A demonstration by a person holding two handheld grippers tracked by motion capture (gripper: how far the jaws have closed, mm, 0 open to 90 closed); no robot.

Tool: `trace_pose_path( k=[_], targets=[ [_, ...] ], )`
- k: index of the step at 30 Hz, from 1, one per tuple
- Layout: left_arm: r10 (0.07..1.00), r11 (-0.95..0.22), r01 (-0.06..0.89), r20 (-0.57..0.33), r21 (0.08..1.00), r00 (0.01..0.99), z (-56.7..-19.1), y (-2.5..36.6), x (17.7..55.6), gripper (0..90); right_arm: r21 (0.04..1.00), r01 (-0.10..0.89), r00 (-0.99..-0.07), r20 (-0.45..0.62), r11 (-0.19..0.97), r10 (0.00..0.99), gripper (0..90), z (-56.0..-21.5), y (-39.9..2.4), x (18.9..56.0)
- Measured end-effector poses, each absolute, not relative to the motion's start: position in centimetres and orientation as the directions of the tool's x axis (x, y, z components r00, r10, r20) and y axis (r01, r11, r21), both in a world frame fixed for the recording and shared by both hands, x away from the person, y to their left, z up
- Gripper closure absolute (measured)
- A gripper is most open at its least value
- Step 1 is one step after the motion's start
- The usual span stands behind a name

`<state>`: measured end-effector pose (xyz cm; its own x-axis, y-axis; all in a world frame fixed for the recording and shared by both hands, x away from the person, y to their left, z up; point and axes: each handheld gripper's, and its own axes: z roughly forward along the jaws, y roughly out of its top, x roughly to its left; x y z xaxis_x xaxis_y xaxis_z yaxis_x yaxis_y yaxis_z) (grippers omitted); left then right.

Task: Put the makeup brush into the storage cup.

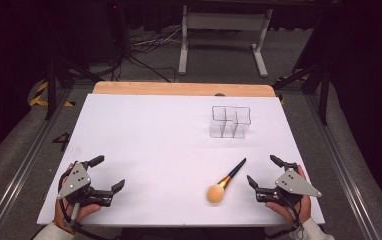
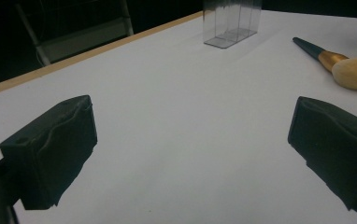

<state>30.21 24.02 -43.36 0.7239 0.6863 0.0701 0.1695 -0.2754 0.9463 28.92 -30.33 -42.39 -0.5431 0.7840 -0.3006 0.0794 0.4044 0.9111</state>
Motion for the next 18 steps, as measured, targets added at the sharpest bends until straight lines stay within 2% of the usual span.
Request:
trace_pose_path(
  k=[18],
  targets=[
    [0.655,-0.339,0.198,0.080,0.919,0.752,-44.08,23.33,30.69,2.6,0.890,0.126,-0.631,-0.269,0.438,0.728,7.5,-41.95,-30.59,29.76]
  ],
)
